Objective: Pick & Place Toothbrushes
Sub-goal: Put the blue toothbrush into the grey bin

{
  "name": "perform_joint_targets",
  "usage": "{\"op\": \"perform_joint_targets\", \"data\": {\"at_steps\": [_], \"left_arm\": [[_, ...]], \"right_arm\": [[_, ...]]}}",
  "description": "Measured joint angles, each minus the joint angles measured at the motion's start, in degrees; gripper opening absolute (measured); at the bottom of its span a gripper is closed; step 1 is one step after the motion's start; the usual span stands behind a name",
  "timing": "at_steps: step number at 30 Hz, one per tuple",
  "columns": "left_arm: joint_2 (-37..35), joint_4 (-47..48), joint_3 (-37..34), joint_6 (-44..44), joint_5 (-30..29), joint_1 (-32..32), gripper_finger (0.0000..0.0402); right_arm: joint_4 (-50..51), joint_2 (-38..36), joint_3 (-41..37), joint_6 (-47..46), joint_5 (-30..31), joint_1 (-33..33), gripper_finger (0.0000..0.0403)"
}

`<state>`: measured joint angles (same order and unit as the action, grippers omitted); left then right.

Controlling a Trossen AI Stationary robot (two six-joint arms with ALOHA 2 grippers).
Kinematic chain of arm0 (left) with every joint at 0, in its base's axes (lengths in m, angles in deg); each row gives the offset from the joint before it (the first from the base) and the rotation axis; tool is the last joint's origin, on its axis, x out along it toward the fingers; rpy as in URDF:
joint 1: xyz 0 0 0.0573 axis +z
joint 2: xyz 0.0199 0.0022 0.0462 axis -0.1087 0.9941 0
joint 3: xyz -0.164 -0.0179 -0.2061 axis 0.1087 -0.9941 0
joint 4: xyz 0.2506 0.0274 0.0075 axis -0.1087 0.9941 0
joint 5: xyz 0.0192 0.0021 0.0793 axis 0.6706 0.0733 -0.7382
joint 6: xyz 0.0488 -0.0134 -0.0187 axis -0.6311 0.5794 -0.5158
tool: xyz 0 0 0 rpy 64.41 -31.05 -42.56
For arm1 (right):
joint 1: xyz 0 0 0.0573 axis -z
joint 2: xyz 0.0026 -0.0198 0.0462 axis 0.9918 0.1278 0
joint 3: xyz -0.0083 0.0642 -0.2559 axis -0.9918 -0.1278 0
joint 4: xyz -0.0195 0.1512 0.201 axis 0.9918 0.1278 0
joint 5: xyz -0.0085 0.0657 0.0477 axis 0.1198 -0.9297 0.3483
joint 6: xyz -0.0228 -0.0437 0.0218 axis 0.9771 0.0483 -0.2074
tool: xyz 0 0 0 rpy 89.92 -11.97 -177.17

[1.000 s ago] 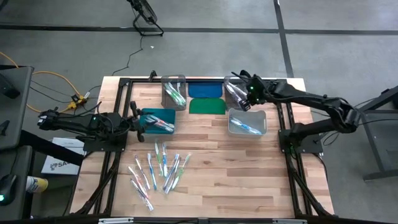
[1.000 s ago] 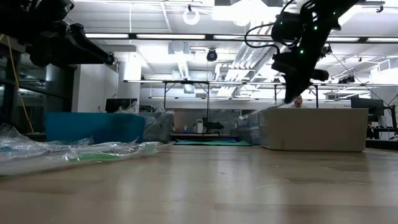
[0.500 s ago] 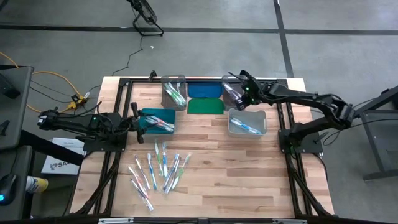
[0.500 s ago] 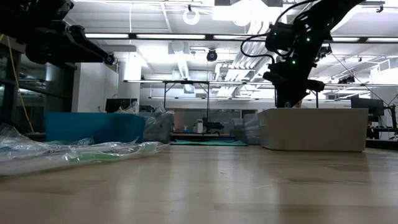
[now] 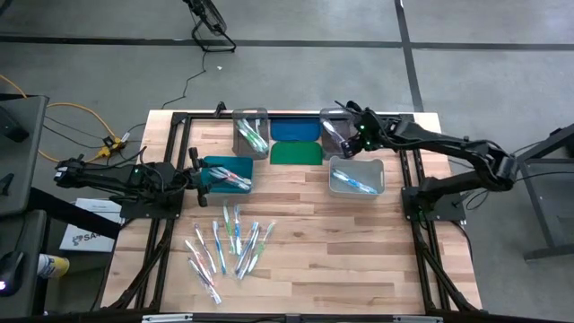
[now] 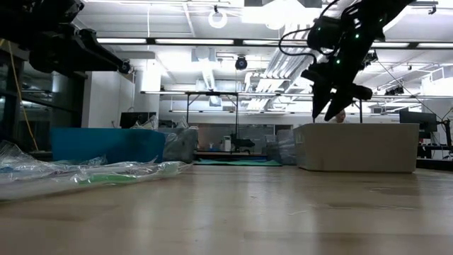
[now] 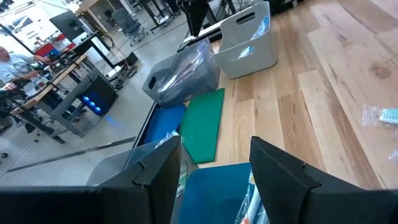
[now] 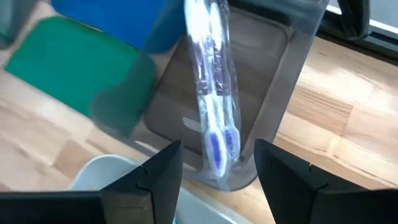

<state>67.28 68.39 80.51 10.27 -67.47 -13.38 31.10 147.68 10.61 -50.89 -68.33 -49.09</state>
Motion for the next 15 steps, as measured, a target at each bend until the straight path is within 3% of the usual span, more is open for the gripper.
{"op": "perform_joint_targets", "data": {"at_steps": [9, 15], "left_arm": [[0.0, 0.1, 0.0, 0.1, 0.0, 0.0, 0.0184], [1.1, 0.5, 0.0, 1.8, 0.0, 0.0, 0.0184]], "right_arm": [[5.0, -9.8, 0.0, 2.8, -0.1, 0.0, 0.0191], [7.7, -12.0, 0.0, 5.6, 0.0, -1.3, 0.0191]]}}
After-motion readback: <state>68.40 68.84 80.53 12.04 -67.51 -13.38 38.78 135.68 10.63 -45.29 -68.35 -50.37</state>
